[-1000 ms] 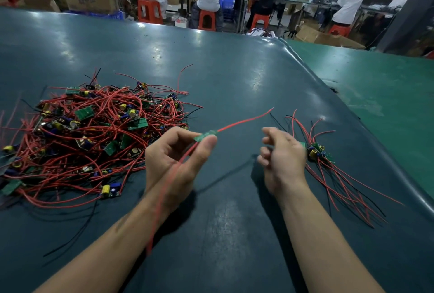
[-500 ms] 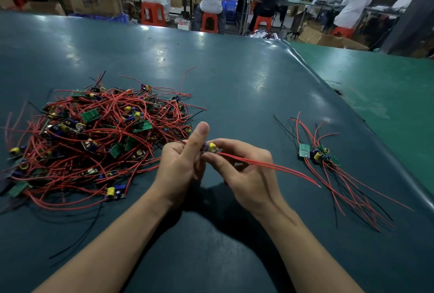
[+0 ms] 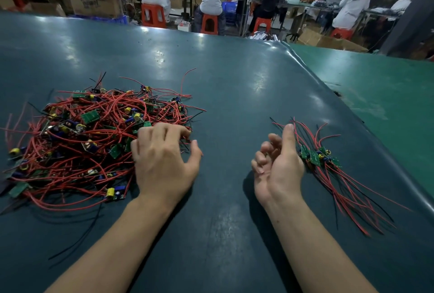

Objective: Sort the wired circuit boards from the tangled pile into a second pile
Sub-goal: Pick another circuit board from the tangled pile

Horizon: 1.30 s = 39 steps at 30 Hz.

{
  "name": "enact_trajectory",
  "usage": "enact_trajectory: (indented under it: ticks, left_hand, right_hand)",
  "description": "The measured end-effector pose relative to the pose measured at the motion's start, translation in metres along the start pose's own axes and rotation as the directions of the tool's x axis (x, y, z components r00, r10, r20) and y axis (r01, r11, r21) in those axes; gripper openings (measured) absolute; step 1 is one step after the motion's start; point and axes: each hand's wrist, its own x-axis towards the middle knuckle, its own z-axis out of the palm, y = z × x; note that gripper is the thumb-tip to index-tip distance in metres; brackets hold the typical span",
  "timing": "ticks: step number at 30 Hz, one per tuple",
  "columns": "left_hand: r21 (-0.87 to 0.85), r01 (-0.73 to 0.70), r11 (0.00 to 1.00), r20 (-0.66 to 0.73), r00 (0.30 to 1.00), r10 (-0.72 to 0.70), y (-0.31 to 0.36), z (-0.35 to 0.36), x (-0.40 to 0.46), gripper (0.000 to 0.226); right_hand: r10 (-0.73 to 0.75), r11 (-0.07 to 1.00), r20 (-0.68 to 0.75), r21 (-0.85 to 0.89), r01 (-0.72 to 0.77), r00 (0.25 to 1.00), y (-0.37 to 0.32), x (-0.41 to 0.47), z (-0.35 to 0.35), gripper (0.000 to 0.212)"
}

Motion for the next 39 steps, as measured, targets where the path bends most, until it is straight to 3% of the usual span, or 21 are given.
enact_trajectory:
  ticks: [4,11,14,16,19,22,29,34,37,39]
  left_hand:
    - [0.243,0.111,0.964,0.138,0.979,-0.147,-0.012,0.001,0.004,0.044]
    - [0.300,0.112,0.947,0.212,0.960,-0.181,-0.013,0.001,0.004,0.030]
    - [0.195,0.109,0.975,0.120,0.984,-0.134,-0.011,-0.001,0.005,0.024]
    - [0.116,0.036,0.993,-0.033,0.999,-0.032,-0.010,-0.003,0.006,0.016]
    - [0.141,0.032,0.990,-0.215,0.977,-0.001,-0.013,-0.007,0.010,0.020]
    - [0.173,0.146,0.974,-0.135,0.983,-0.123,-0.016,-0.005,0.012,0.039]
    - [0.144,0.176,0.974,-0.129,0.979,-0.158,-0.029,-0.010,0.020,0.039]
    - [0.000,-0.001,1.000,-0.221,0.975,0.002,-0.027,-0.012,0.018,0.023]
    - [-0.048,-0.284,0.958,-0.362,0.898,0.248,-0.015,-0.016,0.015,0.021]
    - [-0.142,-0.473,0.869,-0.382,0.837,0.393,-0.004,-0.015,0.008,0.018]
  right_hand:
    - [-0.040,0.997,0.011,-0.058,0.041,0.999,-0.002,0.002,0.001,0.038]
    - [0.008,0.998,0.030,-0.061,-0.007,1.000,-0.003,0.007,-0.001,0.035]
    - [-0.003,0.996,0.052,-0.093,0.008,0.999,-0.001,0.008,-0.001,0.034]
    - [-0.009,0.993,0.059,-0.120,0.016,0.998,-0.001,0.008,0.000,0.033]
    - [-0.012,0.991,0.068,-0.134,0.021,0.998,0.000,0.008,0.000,0.032]
    - [-0.013,0.990,0.078,-0.136,0.023,0.997,0.000,0.008,-0.001,0.032]
    - [-0.006,0.990,0.090,-0.142,0.019,0.996,-0.001,0.007,-0.002,0.031]
    - [0.000,0.988,0.085,-0.152,0.013,0.996,-0.001,0.007,-0.001,0.031]
    - [0.031,0.984,0.134,-0.180,-0.007,0.991,-0.001,0.007,-0.002,0.031]
    - [0.098,0.966,0.249,-0.257,-0.032,0.963,0.002,0.004,0.000,0.031]
